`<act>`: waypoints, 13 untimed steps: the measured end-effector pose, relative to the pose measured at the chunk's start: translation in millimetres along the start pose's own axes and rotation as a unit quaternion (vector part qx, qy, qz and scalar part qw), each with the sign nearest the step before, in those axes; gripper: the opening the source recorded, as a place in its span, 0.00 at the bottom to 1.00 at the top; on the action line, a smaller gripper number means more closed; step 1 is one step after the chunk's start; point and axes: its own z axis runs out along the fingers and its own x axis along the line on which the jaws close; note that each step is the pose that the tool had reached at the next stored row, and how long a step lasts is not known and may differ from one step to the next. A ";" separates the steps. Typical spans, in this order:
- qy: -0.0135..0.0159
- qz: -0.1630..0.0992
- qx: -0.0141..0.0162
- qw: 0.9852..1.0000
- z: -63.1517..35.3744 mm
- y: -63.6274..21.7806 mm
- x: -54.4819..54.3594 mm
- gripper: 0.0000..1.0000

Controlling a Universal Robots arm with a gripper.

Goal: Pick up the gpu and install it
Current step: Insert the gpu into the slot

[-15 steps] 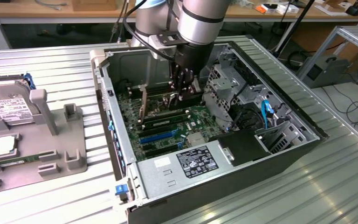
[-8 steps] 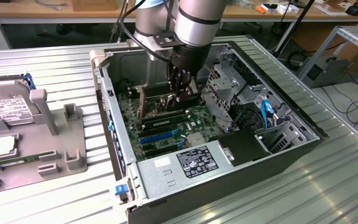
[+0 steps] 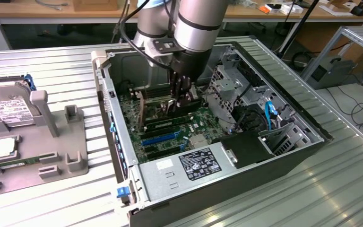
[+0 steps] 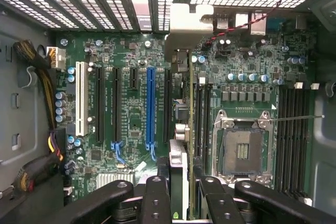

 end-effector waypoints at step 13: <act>0.014 0.020 0.000 1.000 7.3 12.0 2.1 0.27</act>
